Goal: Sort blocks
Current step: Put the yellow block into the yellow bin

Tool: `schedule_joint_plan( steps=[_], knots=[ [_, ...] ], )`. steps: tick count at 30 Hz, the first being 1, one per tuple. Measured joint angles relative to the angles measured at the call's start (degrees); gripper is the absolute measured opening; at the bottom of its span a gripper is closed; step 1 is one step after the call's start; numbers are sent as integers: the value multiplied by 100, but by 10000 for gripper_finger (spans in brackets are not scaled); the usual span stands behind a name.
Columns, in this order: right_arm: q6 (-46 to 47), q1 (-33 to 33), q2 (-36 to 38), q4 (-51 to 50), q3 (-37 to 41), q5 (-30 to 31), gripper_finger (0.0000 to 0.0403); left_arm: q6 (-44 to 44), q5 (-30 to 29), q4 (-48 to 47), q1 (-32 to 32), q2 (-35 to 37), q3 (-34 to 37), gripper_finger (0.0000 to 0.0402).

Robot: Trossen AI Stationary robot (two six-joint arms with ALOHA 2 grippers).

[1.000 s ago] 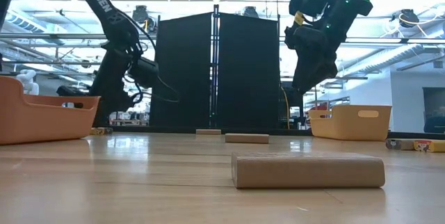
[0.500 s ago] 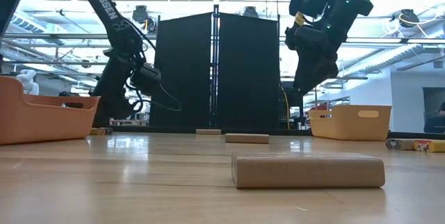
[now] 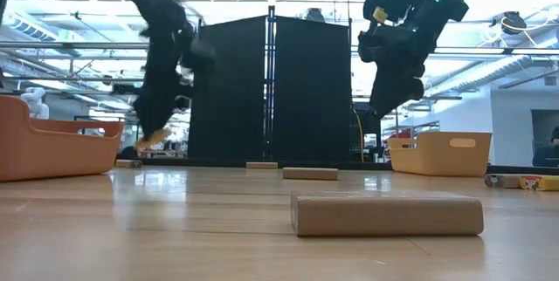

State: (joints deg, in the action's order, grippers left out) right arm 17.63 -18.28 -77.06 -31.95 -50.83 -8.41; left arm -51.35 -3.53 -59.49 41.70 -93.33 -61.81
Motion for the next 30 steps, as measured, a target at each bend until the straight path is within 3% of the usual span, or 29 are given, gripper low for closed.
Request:
schedule_joint_plan(
  steps=[5, 8, 10, 13, 16, 22, 30],
  knots=[
    [162, 0, 0, 737, 0, -216, 238, 869, 2333, 450, -50, 625, -608, 90],
    [313, 7, 0, 1571, 0, -244, 238, 2079, 3788, 1560, -121, 948, -659, 89],
    [407, 12, 0, 2193, 0, -249, 238, 2893, 4190, 2449, -244, 1090, -628, 89],
    [295, 13, 0, 3101, 0, -249, 238, 3511, 4221, 3337, -541, 1149, -620, 89],
    [53, 13, 0, 3990, 0, -246, 238, 3601, 4138, 3888, -928, 1144, -613, 89],
    [-280, 49, 0, 5730, -2, -209, 238, 3556, 3291, 4582, -1635, 965, -604, 89],
    [-1442, 311, 0, 6087, -2, -41, 238, 3602, 2544, 5700, -2108, 839, -606, 89]
  ],
)
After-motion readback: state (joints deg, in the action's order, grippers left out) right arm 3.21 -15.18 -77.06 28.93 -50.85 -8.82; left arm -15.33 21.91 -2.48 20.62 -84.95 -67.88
